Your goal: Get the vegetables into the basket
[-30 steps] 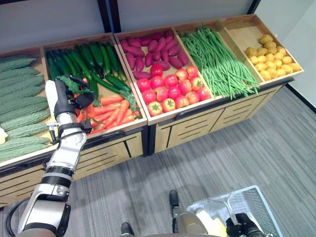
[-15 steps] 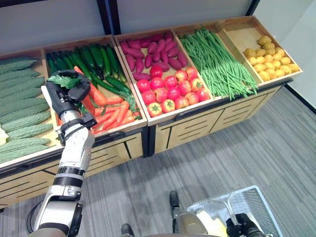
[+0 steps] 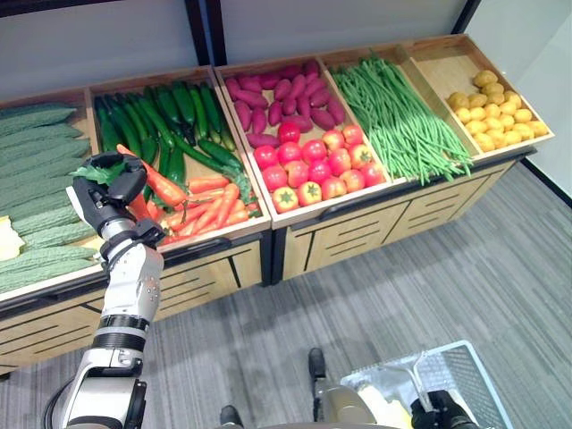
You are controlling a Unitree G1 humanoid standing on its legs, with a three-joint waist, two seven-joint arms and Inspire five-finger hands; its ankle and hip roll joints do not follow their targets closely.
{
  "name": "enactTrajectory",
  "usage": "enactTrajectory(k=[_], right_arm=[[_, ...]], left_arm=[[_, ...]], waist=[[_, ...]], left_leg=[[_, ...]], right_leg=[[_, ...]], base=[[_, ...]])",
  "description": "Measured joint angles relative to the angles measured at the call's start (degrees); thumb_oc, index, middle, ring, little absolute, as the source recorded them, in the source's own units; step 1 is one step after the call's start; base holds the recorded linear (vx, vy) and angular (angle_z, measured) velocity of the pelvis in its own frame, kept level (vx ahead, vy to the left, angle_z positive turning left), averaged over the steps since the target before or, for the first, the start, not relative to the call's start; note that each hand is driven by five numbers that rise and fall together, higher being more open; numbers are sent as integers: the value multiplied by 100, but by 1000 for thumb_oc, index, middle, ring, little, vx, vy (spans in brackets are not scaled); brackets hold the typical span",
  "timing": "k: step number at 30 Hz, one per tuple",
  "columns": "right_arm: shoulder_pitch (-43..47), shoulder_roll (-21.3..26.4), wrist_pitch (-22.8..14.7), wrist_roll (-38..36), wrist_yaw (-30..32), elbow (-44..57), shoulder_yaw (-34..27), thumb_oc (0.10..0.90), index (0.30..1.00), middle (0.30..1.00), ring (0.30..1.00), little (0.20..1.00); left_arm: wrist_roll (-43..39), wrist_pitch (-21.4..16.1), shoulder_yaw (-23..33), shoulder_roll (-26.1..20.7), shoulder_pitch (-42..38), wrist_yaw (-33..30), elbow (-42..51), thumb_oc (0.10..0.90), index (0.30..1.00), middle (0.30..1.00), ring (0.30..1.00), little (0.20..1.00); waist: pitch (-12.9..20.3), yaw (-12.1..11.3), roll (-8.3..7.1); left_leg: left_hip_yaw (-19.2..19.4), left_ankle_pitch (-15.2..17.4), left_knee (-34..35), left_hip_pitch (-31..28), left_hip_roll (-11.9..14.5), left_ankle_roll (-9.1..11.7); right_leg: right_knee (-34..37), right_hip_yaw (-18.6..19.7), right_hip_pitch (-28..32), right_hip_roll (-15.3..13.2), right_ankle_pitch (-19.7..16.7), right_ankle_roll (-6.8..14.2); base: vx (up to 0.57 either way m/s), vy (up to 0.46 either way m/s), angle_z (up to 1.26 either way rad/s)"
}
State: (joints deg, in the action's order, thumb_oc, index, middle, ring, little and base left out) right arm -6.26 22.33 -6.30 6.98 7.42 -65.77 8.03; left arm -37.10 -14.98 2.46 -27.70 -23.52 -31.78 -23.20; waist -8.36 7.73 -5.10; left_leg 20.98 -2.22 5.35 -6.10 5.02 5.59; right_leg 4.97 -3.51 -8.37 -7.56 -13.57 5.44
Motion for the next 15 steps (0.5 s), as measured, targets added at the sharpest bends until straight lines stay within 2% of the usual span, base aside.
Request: enactTrajectory(k=[5,9,12,15], right_arm=[[5,0,1,0,-16,-8,3,400,300,300,300,300],[-11,0,7,-4,-16,-1,3,400,300,300,300,300],[-28,-3,11,-5,-13,-6,-8,400,300,300,300,300],[-46,-3,61,-6,-14,-6,-95,400,300,300,300,300]], left_arm=[[1,11,-28,-179,-231,61,-403,400,300,300,300,300],[-18,6,-47,-168,-256,71,-362,400,300,300,300,300],[-257,1,-114,103,-245,104,-54,400,300,300,300,300],[-742,-48,-535,558,17,394,883,400,300,300,300,300]], waist=[[8,15,-11],[16,19,-18],[18,-11,-21],[22,-8,-13]], left_leg=[[1,2,0,-4,-11,-3],[0,7,0,-4,-19,-10],[-19,12,-2,-12,-31,-19],[-18,39,-2,-56,-133,-60]], right_leg=[[0,2,5,8,-1,2],[0,2,5,-1,2,7],[-2,3,26,-10,3,14],[-5,25,68,-73,-52,16]], base=[[0,0,0],[0,0,0],[2,25,2],[-38,81,0]])
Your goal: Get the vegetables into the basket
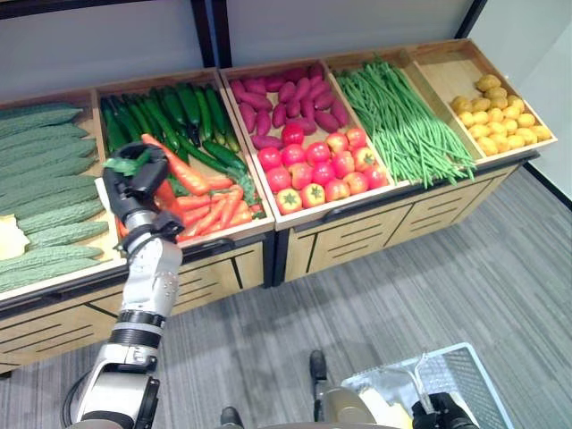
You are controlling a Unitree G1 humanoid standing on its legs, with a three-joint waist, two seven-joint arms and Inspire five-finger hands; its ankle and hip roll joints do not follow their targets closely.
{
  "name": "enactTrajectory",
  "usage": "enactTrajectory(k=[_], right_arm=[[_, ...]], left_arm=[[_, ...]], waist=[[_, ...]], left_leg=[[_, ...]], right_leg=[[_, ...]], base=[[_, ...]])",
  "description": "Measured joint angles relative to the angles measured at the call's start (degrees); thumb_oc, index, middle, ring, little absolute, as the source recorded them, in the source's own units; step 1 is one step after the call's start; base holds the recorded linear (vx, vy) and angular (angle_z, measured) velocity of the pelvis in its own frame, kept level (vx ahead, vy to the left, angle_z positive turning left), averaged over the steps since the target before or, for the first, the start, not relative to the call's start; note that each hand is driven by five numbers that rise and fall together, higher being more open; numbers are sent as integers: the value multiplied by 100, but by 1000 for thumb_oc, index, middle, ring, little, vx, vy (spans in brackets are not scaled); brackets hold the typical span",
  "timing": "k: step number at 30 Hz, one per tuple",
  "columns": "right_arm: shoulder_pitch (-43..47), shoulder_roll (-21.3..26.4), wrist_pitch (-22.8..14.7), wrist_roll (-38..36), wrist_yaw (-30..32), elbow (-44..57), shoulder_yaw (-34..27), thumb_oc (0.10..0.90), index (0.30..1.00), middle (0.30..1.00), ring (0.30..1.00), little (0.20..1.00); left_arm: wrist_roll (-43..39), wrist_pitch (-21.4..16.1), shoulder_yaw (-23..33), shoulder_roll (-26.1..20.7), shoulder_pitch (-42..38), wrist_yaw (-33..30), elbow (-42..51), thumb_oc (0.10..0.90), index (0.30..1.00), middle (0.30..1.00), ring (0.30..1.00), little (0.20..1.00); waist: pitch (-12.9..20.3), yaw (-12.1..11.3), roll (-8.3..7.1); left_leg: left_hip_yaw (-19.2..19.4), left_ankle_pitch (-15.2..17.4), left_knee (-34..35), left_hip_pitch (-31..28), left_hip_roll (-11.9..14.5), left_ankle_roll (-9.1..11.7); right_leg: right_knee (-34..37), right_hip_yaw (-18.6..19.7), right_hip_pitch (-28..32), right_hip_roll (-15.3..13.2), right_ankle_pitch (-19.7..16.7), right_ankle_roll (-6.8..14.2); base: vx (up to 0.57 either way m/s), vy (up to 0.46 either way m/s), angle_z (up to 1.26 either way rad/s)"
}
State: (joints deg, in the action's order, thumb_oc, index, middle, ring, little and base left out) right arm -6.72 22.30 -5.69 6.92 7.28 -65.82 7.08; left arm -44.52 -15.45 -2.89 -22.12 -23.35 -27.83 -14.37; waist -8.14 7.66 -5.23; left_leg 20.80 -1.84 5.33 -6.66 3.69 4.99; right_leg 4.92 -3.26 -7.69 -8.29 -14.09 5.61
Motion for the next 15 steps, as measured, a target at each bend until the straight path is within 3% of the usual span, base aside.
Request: enactTrajectory(k=[2,7,15], right_arm=[[-31,2,5,-3,2,-6,-65,400,300,300,300,300],[-35,-5,55,-12,-7,-64,-132,400,300,300,300,300],[-61,-8,123,-25,-10,-218,-202,400,300,300,300,300]], left_arm=[[-288,-97,-282,255,339,172,608,400,300,300,300,300],[-1135,-154,-818,452,650,802,890,400,300,300,300,300],[-1918,-179,-1126,239,1205,1344,1290,400,300,300,300,300]], waist=[[7,1,13],[7,127,-6],[8,149,-17]], left_leg=[[5,22,1,-18,-67,-39],[45,100,4,-77,-234,-201],[61,99,-3,-84,-263,-196]], right_leg=[[1,11,10,-64,-26,38],[11,84,29,-270,90,180],[4,105,29,-284,39,265]], base=[[-31,36,0],[-22,9,-2],[-2,1,0]])
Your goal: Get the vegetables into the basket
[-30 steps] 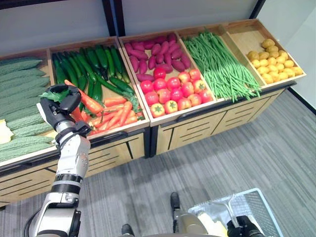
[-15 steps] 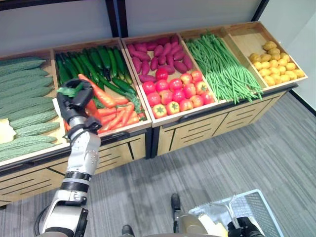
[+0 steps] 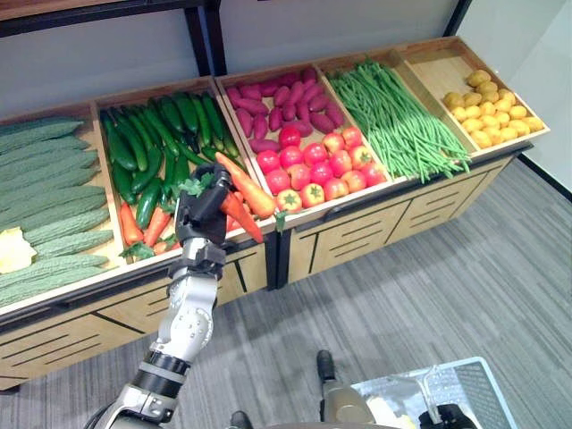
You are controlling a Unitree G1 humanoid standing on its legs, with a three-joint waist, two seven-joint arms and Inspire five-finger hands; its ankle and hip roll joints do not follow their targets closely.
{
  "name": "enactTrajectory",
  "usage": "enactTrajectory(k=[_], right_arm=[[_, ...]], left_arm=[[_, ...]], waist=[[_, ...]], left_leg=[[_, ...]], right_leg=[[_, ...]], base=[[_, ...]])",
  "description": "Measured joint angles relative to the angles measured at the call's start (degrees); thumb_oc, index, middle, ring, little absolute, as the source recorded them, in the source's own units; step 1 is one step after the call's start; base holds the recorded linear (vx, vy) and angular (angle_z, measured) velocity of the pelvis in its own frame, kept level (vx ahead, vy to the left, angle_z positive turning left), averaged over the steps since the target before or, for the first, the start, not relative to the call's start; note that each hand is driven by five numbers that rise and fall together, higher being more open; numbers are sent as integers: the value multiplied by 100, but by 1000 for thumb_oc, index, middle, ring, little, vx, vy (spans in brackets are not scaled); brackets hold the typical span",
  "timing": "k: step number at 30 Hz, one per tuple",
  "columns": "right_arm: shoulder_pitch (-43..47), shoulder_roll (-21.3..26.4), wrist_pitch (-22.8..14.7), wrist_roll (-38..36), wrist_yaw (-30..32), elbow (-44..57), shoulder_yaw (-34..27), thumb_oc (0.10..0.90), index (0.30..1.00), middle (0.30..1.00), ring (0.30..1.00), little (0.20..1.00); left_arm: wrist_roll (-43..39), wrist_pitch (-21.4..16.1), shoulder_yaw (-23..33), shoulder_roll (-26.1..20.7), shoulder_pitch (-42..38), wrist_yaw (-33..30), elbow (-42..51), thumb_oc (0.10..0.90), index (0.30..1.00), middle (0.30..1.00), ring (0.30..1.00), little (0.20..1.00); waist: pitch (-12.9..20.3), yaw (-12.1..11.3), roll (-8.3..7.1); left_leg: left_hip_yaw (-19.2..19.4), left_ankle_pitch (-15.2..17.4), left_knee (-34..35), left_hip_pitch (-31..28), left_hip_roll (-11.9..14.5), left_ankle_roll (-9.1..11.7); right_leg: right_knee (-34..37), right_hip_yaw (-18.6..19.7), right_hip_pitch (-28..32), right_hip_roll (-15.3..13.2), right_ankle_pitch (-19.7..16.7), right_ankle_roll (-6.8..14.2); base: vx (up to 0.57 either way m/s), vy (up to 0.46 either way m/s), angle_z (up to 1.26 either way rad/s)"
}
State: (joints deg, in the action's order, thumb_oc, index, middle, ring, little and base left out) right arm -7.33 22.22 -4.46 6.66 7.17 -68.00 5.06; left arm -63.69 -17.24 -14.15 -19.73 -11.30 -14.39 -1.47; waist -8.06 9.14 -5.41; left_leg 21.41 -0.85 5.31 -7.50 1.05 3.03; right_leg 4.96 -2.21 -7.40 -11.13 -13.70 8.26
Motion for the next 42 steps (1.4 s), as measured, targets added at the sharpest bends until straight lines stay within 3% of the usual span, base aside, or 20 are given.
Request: enactTrajectory(k=[8,10,11,12,14,15,16,17,19,20,22,24,25,26,29,35,38,40,41,42], right_arm=[[-23,1,-21,2,-1,36,-30,400,300,300,300,300],[-7,1,-123,2,3,112,-110,400,300,300,300,300],[5,-22,-147,2,4,153,-112,400,300,300,300,300],[81,-47,-165,3,3,164,-112,400,300,300,300,300],[329,-99,-181,3,-4,160,-98,400,300,300,300,300],[373,-166,-180,6,13,168,-71,400,300,300,300,300],[408,-153,-185,20,9,161,-76,400,300,300,300,300],[440,-60,-50,0,2,57,-151,400,300,300,300,300],[282,-53,34,-24,0,24,-302,400,300,300,300,300],[223,62,46,-16,9,45,-217,400,300,300,300,300],[167,197,48,-1,6,78,-186,400,300,300,300,300],[-11,211,86,3,5,61,-189,400,300,300,300,300],[-28,212,144,10,1,17,-185,400,300,300,300,300],[-27,211,142,9,-3,17,-181,400,300,300,300,300],[16,262,103,3,6,127,-178,400,300,300,300,300],[50,334,-42,-51,27,282,-176,400,300,300,300,300],[252,374,-91,-96,50,172,-193,400,300,300,300,300],[395,334,-132,-101,32,43,-186,400,300,300,300,300],[454,359,-185,-101,44,15,-150,400,300,300,300,300],[541,423,-191,-98,55,-58,-70,400,300,300,300,300]], left_arm=[[-216,76,-257,-112,116,246,-55,400,300,300,300,300],[-218,115,-477,-223,120,312,-101,400,300,300,300,300],[-217,155,-540,-238,115,356,-123,400,300,300,300,300],[-218,186,-569,-310,130,360,-127,400,300,300,300,300],[-218,205,-558,-483,162,376,-135,400,300,300,300,300],[-220,308,-523,-562,189,387,-147,400,300,300,300,300],[-219,380,-503,-444,219,424,-147,400,300,300,300,300],[-219,444,-510,-207,288,509,-95,400,300,300,300,300],[-219,504,-514,-305,392,557,-68,400,300,300,300,300],[-219,517,-472,-378,399,573,-118,400,300,300,300,300],[-219,593,-438,-402,395,578,-157,400,300,300,300,300],[-219,591,-423,-363,398,613,-156,400,300,300,300,300],[-223,609,-428,-369,401,624,-142,400,300,300,300,300],[-251,606,-427,-378,396,643,-141,400,300,300,300,300],[-294,613,-434,-369,345,764,-141,400,300,300,300,300],[-491,603,-548,-77,38,830,-138,400,300,300,300,300],[-498,600,-674,-74,14,847,-135,400,300,300,300,300],[-502,590,-679,-66,21,845,-145,400,300,300,300,300],[-500,581,-700,-73,40,873,-130,400,300,300,300,300],[-500,537,-702,-19,46,924,-115,400,300,300,300,300]], waist=[[2,37,-39],[-14,95,-88],[-48,186,-216],[-73,164,-278],[-89,52,-251],[-130,97,-294],[-186,34,-171],[-367,-5,196],[-393,6,167],[-491,91,186],[-560,189,292],[-553,181,294],[-535,230,465],[-526,236,507],[-527,325,604],[-620,492,763],[-646,444,761],[-694,370,685],[-710,274,599],[-712,131,577]], left_leg=[[128,42,-24,-101,-102,-25],[289,121,-25,-117,-193,-110],[430,184,-82,-101,-282,-146],[666,267,-143,-59,-340,-225],[776,379,-230,65,-319,-357],[984,434,-368,90,-254,-450],[1289,430,-374,99,-94,-457],[1551,406,-364,130,248,-403],[1615,415,-384,52,254,-318],[1628,441,-334,-84,244,-228],[1700,423,-295,-188,265,-140],[1741,492,-394,-252,246,-32],[1759,465,-485,-215,407,63],[1771,458,-542,-198,473,70],[1608,458,-586,-204,586,70],[1512,452,-821,-192,634,90],[1403,435,-1531,-22,710,244],[1109,417,-2425,307,993,495],[483,495,-2970,549,944,621],[-157,650,-2992,677,695,660]], right_leg=[[-8,156,29,-11,-92,-21],[-84,388,-91,-39,-152,46],[-108,547,-210,-58,-222,104],[-127,558,-386,-15,-521,198],[-115,320,-734,171,-1019,-113],[24,-485,-644,203,-632,215],[-706,-1376,-809,263,51,-122],[-2060,-2010,-996,259,803,-238],[-2124,-2076,-693,196,1153,-155],[-2208,-2016,-701,191,1250,-329],[-2483,-1957,-846,113,1401,-258],[-2245,-1872,-685,179,1540,-613],[-1989,-1877,-595,404,1498,-719],[-1885,-1855,-567,488,1459,-764],[-1834,-1775,-559,674,1399,-918],[-1925,-1637,-578,651,1559,-857],[-1913,-1483,-558,641,1617,-898],[-1646,-1325,-392,680,1615,-891],[-1438,-1058,-236,792,1272,-908],[-1362,-865,-248,821,1204,-1101]], base=[[-34,46,-9],[-170,78,-47],[-159,84,-80],[-152,179,-126],[-31,113,-142],[-16,15,-121],[-1,-4,-122],[29,-15,-121],[115,-98,-68],[151,-178,-36],[77,-119,-19],[95,-124,-14],[80,-109,-28],[75,-99,-36],[61,-61,-30],[46,-106,-8],[69,-143,-20],[-7,-37,-45],[21,66,-76],[103,71,-92]])
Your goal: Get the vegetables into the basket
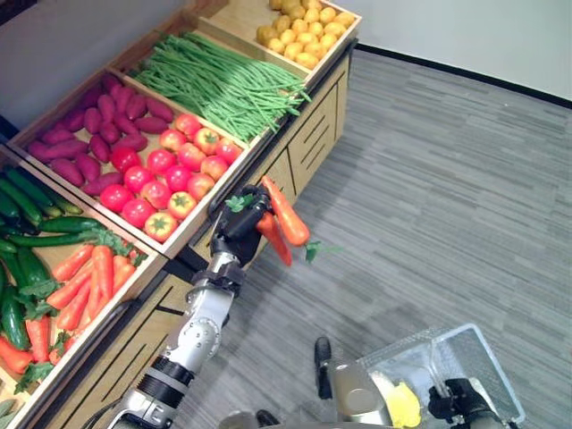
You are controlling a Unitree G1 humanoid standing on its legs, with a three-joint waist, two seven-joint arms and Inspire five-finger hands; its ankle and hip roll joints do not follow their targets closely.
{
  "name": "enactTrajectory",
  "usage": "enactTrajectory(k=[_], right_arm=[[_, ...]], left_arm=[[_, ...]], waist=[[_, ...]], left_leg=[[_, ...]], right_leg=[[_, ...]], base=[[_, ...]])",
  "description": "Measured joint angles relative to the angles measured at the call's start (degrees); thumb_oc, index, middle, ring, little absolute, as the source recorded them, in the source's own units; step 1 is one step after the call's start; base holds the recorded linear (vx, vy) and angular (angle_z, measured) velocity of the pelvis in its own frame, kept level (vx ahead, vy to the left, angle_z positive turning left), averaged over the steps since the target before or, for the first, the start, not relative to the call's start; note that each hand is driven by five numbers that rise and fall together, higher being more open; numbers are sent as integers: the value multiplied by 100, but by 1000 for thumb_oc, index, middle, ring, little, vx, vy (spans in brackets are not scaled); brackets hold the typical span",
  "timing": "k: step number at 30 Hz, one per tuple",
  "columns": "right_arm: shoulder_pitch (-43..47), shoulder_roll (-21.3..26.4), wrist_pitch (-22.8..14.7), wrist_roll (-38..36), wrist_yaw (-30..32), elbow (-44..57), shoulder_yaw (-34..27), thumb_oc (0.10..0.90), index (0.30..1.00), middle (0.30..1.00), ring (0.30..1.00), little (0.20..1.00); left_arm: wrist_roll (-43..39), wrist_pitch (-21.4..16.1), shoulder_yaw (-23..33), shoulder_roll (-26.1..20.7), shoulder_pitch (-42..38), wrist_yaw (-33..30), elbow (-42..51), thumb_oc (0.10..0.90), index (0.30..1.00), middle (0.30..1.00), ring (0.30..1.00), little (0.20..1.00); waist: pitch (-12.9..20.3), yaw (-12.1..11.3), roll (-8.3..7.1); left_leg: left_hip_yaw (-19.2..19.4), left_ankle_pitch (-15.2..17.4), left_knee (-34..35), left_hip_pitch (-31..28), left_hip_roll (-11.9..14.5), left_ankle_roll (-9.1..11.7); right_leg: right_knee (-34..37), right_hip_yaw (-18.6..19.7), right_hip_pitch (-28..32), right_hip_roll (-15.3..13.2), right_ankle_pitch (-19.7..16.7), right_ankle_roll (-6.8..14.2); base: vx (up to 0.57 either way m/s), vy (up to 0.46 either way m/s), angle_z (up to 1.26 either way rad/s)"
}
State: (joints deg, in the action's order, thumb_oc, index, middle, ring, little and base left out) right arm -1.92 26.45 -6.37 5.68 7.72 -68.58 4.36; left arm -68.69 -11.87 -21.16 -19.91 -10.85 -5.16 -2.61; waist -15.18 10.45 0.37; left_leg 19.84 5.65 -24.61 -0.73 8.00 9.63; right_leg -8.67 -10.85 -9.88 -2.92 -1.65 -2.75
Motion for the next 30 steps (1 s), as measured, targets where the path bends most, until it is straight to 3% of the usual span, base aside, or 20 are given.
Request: enactTrajectory(k=[2,3,4,5,6,7,8,9,10,11,13,16,19,20,21,23,25,30], right_arm=[[83,50,1,2,36,-32,29,400,300,300,300,300],[128,50,-19,2,26,-41,44,400,300,300,300,300],[172,42,-15,-1,12,-51,56,400,300,300,300,300],[200,39,-20,-2,13,-129,52,400,300,300,300,300],[212,59,-16,-2,9,-175,45,400,300,300,300,300],[190,90,-4,-5,36,-192,-15,400,300,300,300,300],[241,92,-13,-7,89,-189,-86,400,300,300,300,300],[328,130,-16,-9,130,-204,-144,400,300,300,300,300],[495,249,-6,-2,116,-334,-163,400,300,300,300,300],[414,410,68,-4,135,-368,-191,400,300,300,300,300],[344,548,40,-8,188,-402,-205,400,300,300,300,300],[112,578,92,-5,179,-442,-314,400,300,300,300,300],[99,475,122,-6,157,-412,-330,400,300,300,300,300],[119,399,118,-5,139,-381,-311,400,300,300,300,300],[146,274,123,-4,131,-328,-274,400,300,300,300,300],[43,23,142,-2,108,-298,-231,400,300,300,300,300],[-61,-102,173,1,117,-329,-122,400,300,300,300,300],[-174,-106,178,-16,24,-482,-167,400,300,300,300,300]], left_arm=[[3,-19,-5,79,-16,79,18,400,300,300,300,300],[2,-47,-5,110,-21,109,20,400,300,300,300,300],[1,-50,-8,68,-19,117,13,400,300,300,300,300],[-3,-50,-16,83,-19,114,-59,400,300,300,300,300],[-1,-59,-24,104,-33,122,-54,400,300,300,300,300],[-3,-114,-55,50,-111,177,-64,400,300,300,300,300],[-2,-106,-66,10,-107,175,-65,400,300,300,300,300],[-4,-108,-58,12,-96,158,-82,400,300,300,300,300],[-8,-103,-73,105,-81,135,-113,400,300,300,300,300],[-18,-145,-84,135,-87,167,-92,400,300,300,300,300],[-107,-135,-175,129,-105,183,-64,400,300,300,300,300],[-109,-144,-290,43,-346,261,-29,400,300,300,300,300],[-104,-179,-278,-128,-372,319,31,400,300,300,300,300],[-104,-179,-258,-231,-355,319,32,400,300,300,300,300],[-105,-177,-186,-315,-304,317,31,400,300,300,300,300],[-106,-177,-121,-449,-192,311,28,400,300,300,300,300],[-106,-184,-20,-641,-34,310,28,400,300,300,300,300],[-104,-180,9,-682,281,341,97,400,300,300,300,300]], waist=[[-2,-88,-8],[-19,-213,-74],[-50,-306,-122],[-42,-296,-61],[-30,-353,73],[-112,-329,-45],[-118,-354,-69],[-168,-472,-105],[-172,-563,180],[-278,-485,208],[-280,-370,239],[-262,-305,169],[-197,-250,107],[-175,-281,51],[-152,-344,20],[-95,-343,-88],[-10,-497,-231],[209,-511,-245]], left_leg=[[-577,86,396,348,-296,-77],[-870,8,1095,376,-489,-301],[-793,-127,1497,485,-426,-429],[-907,-320,1789,608,-202,-356],[-1079,-453,2036,673,161,-278],[-1814,-754,2472,802,443,-119],[-2065,-788,2501,926,365,-177],[-2224,-822,2513,955,201,-242],[-2622,-760,2557,987,387,-257],[-2843,-647,2445,751,341,-151],[-2399,-688,2358,810,87,-320],[-1986,-703,2275,811,-522,-814],[-1430,-884,2317,838,-822,-920],[-1206,-865,2374,835,-878,-1034],[-983,-888,2463,817,-896,-1195],[-829,-902,2503,725,-917,-1205],[-602,-879,2692,422,-969,-1215],[-570,-917,2968,131,-983,-1099]], right_leg=[[323,278,12,111,-195,166],[543,493,4,163,-278,302],[650,438,16,182,-229,306],[553,241,-19,265,-69,444],[-243,331,-384,450,102,45],[-852,473,-665,501,434,-76],[-646,718,-683,539,370,26],[-292,955,-625,517,419,377],[-551,900,-728,661,755,576],[-1187,1179,-599,474,709,91],[-1028,1414,-605,354,637,290],[-810,1870,-644,-93,485,622],[-369,2169,-687,-420,275,905],[-86,2119,-671,-581,234,943],[231,1818,-601,-773,156,958],[276,1251,-265,-942,-272,976],[481,630,108,-1039,-450,1087],[842,696,429,-1007,-359,1209]], base=[[98,72,-77],[93,113,-91],[153,183,-99],[148,187,-90],[188,227,-74],[256,309,-82],[211,254,-106],[170,226,-129],[170,257,-144],[236,380,-97],[212,402,-52],[61,261,-47],[42,181,-68],[56,135,-102],[55,129,-88],[42,92,-61],[87,57,-50],[54,-6,-9]])
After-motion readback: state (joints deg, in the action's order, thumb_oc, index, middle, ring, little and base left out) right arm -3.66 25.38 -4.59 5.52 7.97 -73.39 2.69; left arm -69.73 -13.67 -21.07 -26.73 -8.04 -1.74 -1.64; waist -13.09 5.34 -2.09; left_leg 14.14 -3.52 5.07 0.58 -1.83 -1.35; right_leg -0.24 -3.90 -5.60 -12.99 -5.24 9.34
